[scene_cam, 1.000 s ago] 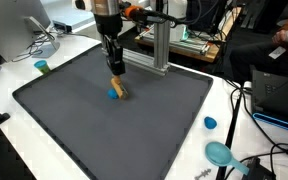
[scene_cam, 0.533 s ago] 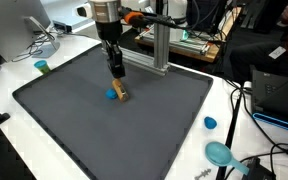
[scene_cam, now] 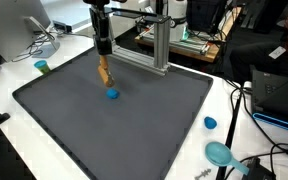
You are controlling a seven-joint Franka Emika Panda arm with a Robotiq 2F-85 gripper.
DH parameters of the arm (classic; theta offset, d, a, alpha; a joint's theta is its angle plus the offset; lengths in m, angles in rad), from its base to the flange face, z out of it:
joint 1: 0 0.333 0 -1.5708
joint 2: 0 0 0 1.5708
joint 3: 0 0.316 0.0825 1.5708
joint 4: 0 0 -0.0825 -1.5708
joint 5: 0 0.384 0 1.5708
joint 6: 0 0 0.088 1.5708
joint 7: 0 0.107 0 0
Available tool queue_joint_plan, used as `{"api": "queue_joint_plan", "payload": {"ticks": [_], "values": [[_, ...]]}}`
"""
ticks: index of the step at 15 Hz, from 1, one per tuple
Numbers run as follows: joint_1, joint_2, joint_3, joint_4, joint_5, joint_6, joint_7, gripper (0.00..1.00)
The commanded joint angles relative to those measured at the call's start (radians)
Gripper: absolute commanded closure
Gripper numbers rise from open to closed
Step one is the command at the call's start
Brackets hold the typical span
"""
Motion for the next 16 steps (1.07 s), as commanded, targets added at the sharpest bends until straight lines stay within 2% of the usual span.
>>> {"api": "queue_joint_plan", "payload": {"ticks": [1,5,16], "values": [[0.001,0.015,0.003,0.004,0.003,0.006,0.008,0.78],[0.017,0.064,-0.006,0.019,-0.045,0.05,0.084,0.78],[0.051,0.083,-0.002,0.02,-0.06,0.036,0.074,0.78]]}}
